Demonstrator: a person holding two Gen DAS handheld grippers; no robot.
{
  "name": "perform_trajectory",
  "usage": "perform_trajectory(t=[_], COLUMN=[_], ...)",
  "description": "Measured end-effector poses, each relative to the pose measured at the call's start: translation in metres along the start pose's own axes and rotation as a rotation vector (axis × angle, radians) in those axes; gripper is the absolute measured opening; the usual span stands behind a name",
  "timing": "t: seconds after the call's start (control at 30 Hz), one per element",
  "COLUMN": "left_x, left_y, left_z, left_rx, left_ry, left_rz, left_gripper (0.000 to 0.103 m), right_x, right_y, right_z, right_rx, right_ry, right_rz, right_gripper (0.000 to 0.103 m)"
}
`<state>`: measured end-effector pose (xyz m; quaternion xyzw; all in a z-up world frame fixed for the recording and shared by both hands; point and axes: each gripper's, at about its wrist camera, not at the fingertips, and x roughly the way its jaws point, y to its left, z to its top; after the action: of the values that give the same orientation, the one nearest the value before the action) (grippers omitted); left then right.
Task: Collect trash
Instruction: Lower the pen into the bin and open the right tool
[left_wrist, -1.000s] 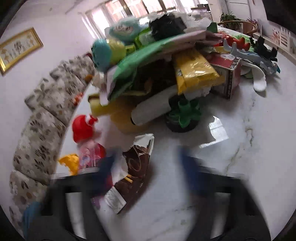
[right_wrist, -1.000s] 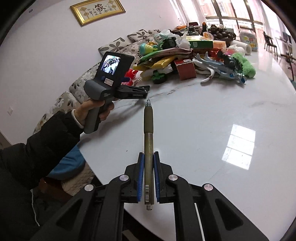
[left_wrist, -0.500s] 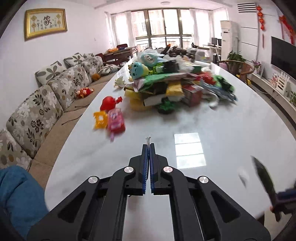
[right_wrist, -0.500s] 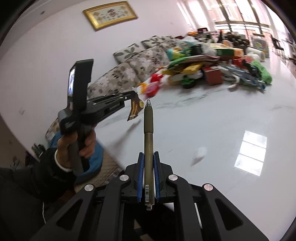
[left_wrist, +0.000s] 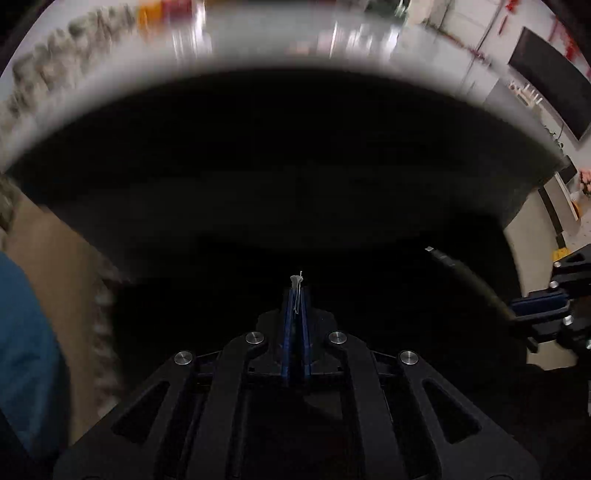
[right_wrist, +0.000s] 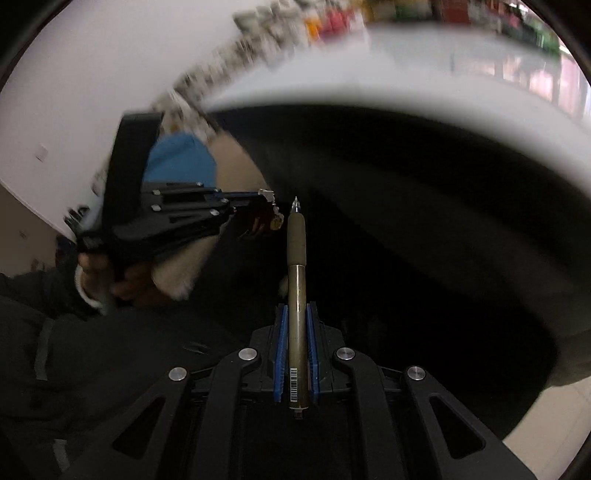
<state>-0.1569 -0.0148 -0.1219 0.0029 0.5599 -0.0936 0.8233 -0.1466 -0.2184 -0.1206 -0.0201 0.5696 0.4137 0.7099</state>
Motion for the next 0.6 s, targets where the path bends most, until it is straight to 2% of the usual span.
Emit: perform_trajectory(t=[0.07,0.1,0.17,0.2,0.23,0.27,0.3,0.33,0.37,0.47,0.6], left_x=[0.043,0.066,0.106,0.122,0.143,0.153,0.164,0.171,0.173,0.160,0.098], left_y=[0.007,0.010,0.013,0.011,0.008,0.007,0.005,0.004,0.005,0.009,0.013], left_z=[-0.001,-0.001,-0.002,-0.003,-0.006,-0.008,-0.011,-0.015,-0.018,-0.017,-0.008], left_rx=[-0.004,0.003,0.000,0.014,0.046,0.059,0.078,0.086,0.079,0.085,0.110], left_ry=[0.085,0.140,0.226,0.266,0.316,0.342,0.382,0.406,0.410,0.386,0.254], left_rz=[-0.009,-0.049,-0.039,-0.049,-0.047,-0.003,0.034,0.045,0.056,0.028,-0.013], left_gripper=[0.004,0.004,0.004,0.004,0.004,0.018,0.033,0.060,0.064,0.064,0.064], right_x=[0.041,0.060,0.099,0.112,0.127,0.137,0.142,0.143,0.140,0.113,0.037], right_y=[-0.019,-0.028,-0.047,-0.054,-0.061,-0.064,-0.068,-0.069,-0.068,-0.056,-0.022], right_z=[0.004,0.007,0.014,0.015,0.016,0.015,0.014,0.014,0.012,0.006,0.000], right_rx=[0.019,0.023,0.060,0.077,0.090,0.100,0.115,0.128,0.134,0.115,0.047], right_ry=[0.078,0.112,0.198,0.222,0.255,0.271,0.269,0.263,0.253,0.196,0.051], right_rz=[-0.013,-0.023,-0.014,-0.027,-0.045,-0.066,-0.097,-0.082,-0.062,-0.058,-0.069], right_gripper=[0.010,0.010,0.011,0.014,0.028,0.045,0.047,0.047,0.047,0.047,0.047])
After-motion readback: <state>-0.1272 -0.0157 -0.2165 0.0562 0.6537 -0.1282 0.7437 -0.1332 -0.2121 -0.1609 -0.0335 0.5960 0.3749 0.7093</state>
